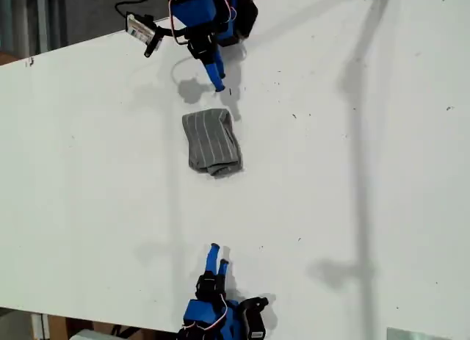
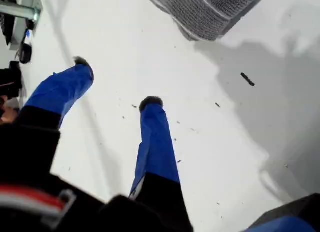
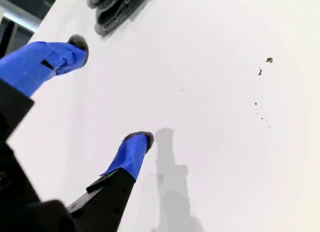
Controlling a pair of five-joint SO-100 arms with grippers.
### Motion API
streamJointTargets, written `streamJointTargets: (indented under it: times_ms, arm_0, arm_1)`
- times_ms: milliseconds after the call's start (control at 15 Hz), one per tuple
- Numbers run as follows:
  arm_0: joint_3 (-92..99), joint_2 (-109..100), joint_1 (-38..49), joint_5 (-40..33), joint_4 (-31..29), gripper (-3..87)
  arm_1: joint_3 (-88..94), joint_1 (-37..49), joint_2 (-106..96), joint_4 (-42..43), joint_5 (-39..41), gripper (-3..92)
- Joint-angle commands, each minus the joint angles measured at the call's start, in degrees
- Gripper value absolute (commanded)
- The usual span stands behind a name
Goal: Grasp corners of a square towel and fold twice.
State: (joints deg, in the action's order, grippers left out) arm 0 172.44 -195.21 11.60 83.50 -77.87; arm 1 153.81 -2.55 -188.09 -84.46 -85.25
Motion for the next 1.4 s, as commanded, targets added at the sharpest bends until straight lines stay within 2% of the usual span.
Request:
streamJointTargets:
  times_ms: [0, 133, 267, 333, 467, 533, 667, 733, 867, 1333]
  arm_0:
    - [0.09, -1.93, -1.85, 1.23, -0.09, 32.7]
    - [0.62, -2.90, -2.99, 1.49, 0.00, 34.1]
    - [5.27, -2.90, -2.29, 5.98, 1.49, 32.3]
    - [5.45, -3.08, -3.60, 5.27, 1.67, 31.4]
    - [5.45, -3.16, -7.03, 4.92, 1.76, 23.1]
    - [5.80, -3.16, -8.70, 2.90, 2.29, 21.4]
    - [6.06, -3.16, -8.61, -15.29, 2.72, 21.2]
    - [6.15, -3.16, -10.28, -15.03, 2.90, 20.1]
    - [6.15, -3.16, -10.63, -23.29, 3.08, 19.5]
    - [6.15, -3.16, -10.46, -22.76, 3.08, 19.1]
  arm_1:
    - [3.43, -3.08, -0.44, 1.14, -4.48, 22.9]
    - [7.03, -8.00, -0.53, -0.79, -13.80, 22.8]
    - [7.91, -13.54, -0.53, 0.53, -14.94, 22.8]
    - [7.91, -14.68, -0.53, 0.53, -14.59, 22.6]
    - [7.21, -13.62, -0.53, -0.88, -13.54, 22.6]
    - [6.77, -11.69, -0.53, -3.08, -13.54, 22.6]
    - [6.68, -8.96, -0.53, -2.99, -12.30, 23.0]
    - [6.68, -7.91, -0.53, -2.99, -12.30, 23.0]
    - [6.68, -6.77, -0.53, -2.99, -12.30, 23.0]
    - [6.68, -6.24, -0.53, -2.99, -12.30, 23.0]
